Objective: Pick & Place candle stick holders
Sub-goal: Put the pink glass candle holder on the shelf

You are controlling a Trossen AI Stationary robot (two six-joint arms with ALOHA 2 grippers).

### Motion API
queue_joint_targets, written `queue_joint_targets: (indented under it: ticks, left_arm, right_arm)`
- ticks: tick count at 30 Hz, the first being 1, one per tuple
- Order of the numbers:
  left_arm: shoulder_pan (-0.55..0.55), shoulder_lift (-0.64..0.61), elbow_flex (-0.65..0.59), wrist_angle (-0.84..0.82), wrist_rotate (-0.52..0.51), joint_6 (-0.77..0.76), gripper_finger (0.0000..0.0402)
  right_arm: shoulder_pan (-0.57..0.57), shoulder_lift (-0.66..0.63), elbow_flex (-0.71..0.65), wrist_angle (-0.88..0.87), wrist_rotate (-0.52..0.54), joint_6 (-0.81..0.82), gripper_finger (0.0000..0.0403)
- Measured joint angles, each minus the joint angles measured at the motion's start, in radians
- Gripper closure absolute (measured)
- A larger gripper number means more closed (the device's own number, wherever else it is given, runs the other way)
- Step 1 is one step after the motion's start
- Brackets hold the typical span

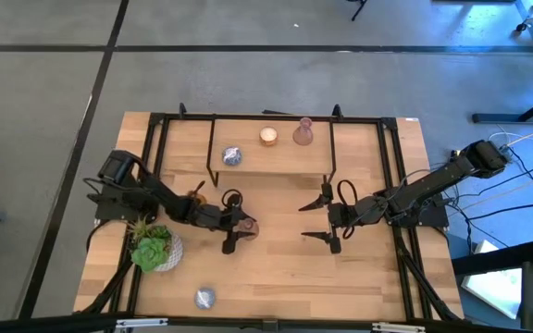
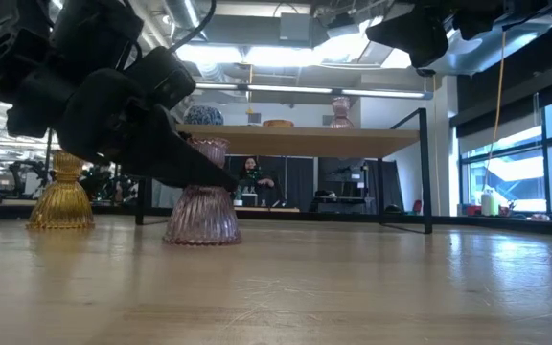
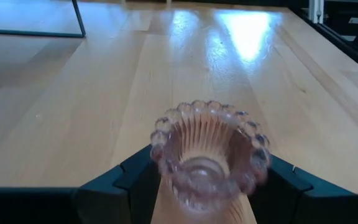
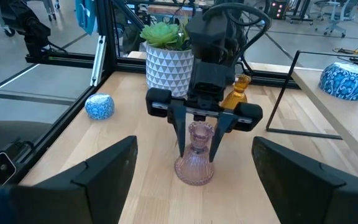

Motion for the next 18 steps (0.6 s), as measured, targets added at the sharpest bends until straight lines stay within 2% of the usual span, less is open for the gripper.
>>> queue_joint_targets:
  ticks: [18]
  left_arm:
    - [0.014, 0.085, 0.046, 0.052, 0.007, 0.011, 0.0199]
  right_arm:
    - [0.0, 0.0, 0.0, -0.008, 0.0, 0.0, 0.0082]
